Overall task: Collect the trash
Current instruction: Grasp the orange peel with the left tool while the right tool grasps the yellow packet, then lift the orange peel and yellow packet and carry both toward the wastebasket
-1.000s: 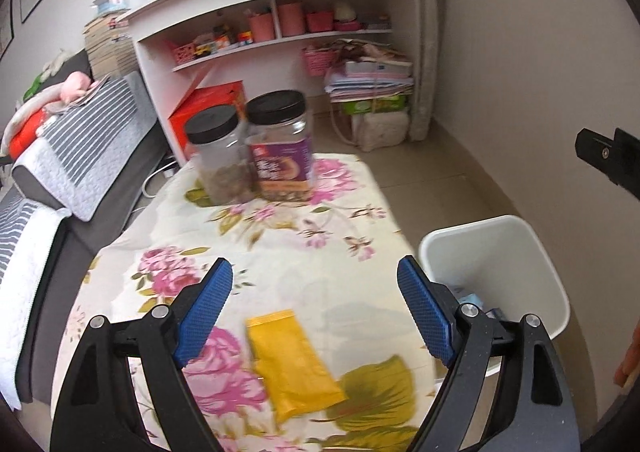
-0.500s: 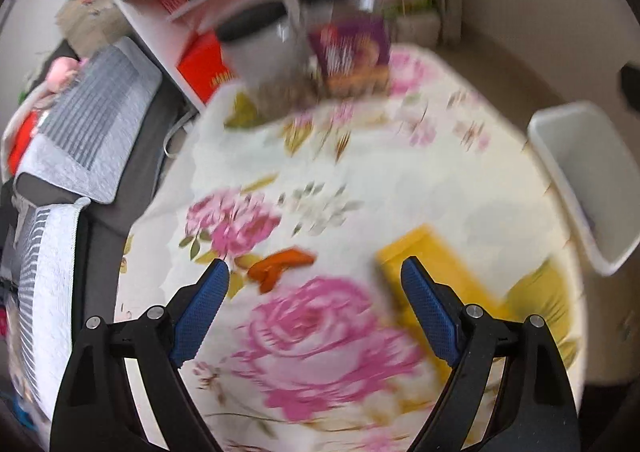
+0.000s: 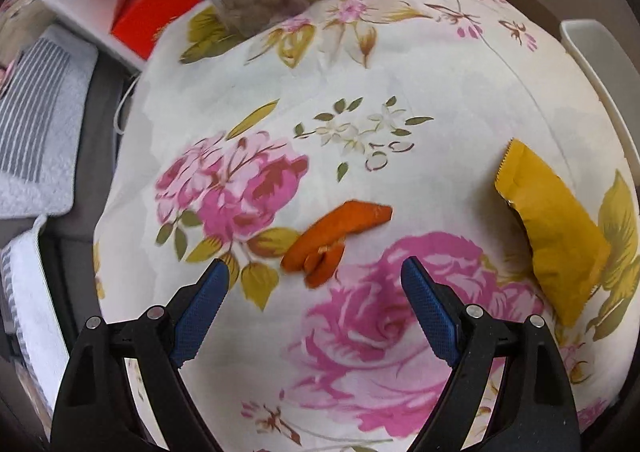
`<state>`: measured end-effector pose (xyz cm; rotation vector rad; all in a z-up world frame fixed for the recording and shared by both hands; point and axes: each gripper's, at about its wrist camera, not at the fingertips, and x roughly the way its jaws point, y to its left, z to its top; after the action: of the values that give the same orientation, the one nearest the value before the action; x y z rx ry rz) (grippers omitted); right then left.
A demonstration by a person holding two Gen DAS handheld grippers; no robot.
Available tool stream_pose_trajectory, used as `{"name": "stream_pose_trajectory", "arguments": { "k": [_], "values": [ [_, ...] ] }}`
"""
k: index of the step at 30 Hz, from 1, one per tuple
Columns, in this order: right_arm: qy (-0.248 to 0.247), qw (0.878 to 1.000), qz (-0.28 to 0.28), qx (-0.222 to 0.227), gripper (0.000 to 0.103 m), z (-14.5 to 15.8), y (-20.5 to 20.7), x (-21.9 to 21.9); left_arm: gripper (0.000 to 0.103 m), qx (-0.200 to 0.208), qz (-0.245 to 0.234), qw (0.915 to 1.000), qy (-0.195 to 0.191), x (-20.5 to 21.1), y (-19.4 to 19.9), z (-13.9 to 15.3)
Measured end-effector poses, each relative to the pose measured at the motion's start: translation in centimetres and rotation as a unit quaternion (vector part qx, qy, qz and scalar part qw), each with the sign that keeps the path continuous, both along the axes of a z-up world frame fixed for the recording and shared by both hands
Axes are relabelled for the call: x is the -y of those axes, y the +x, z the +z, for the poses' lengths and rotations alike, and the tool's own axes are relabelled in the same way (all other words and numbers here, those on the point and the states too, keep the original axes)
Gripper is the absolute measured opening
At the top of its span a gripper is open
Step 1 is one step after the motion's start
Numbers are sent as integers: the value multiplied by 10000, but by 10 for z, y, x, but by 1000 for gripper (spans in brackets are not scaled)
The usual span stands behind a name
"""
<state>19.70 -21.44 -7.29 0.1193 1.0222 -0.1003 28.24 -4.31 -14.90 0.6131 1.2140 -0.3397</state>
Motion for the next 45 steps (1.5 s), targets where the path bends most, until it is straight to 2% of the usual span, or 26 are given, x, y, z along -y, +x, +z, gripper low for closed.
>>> {"name": "stream_pose_trajectory", "arguments": {
  "k": [3, 5, 6, 8, 11, 16, 19, 23, 26, 28, 33, 39, 42, 45],
  "values": [
    [-78, 9992, 287, -283, 96, -14, 5, -14, 84, -31, -288, 9994, 201, 7, 3, -11],
    [-210, 9975, 476, -471, 96, -26, 7, -25, 65, -155, -337, 9992, 148, 6, 5, -17],
    [-280, 9962, 582, -577, 96, -32, 8, -31, 62, -179, -297, 9994, 7, 4, 6, -15],
    [-350, 9940, 722, -744, 96, -42, 10, -40, 38, -177, -156, 9996, -184, -1, 9, -14],
    [-366, 9917, 804, -935, 96, -55, 14, -50, 29, -94, 139, 9991, -392, -15, 11, -12],
    [-232, 9889, 767, -1254, 96, -73, 21, -54, 26, 80, 714, 9952, -669, -48, 10, -5],
    [-152, 9875, 717, -1393, 96, -83, 24, -55, 26, 224, 1232, 9890, -789, -82, 11, 2],
    [-15, 9846, 659, -1618, 94, -97, 27, -56, 26, 444, 2000, 9752, -834, -138, 8, 13],
    [-225, 9861, 716, -1483, 82, -98, 25, -61, 26, 600, 2405, 9650, -858, -172, -1, 22],
    [-254, 9876, 714, -1376, 57, -93, 24, -62, 26, 706, 2618, 9585, -880, -191, -12, 30],
    [-216, 9884, 802, -1270, 26, -87, 17, -71, 26, 947, 3062, 9421, -987, -219, -45, 44],
    [-71, 9916, 1003, -810, 23, -63, 2, -92, 26, 1117, 3737, 9112, -1327, -240, -88, 52],
    [18, 9931, 1138, -285, 23, -35, -10, -105, 26, 1254, 3952, 8951, -1640, -242, -114, 59],
    [12, 9920, 1230, 281, 23, -10, -18, -116, 26, 1497, 4036, 8831, -1865, -235, -131, 65]
  ]
}}
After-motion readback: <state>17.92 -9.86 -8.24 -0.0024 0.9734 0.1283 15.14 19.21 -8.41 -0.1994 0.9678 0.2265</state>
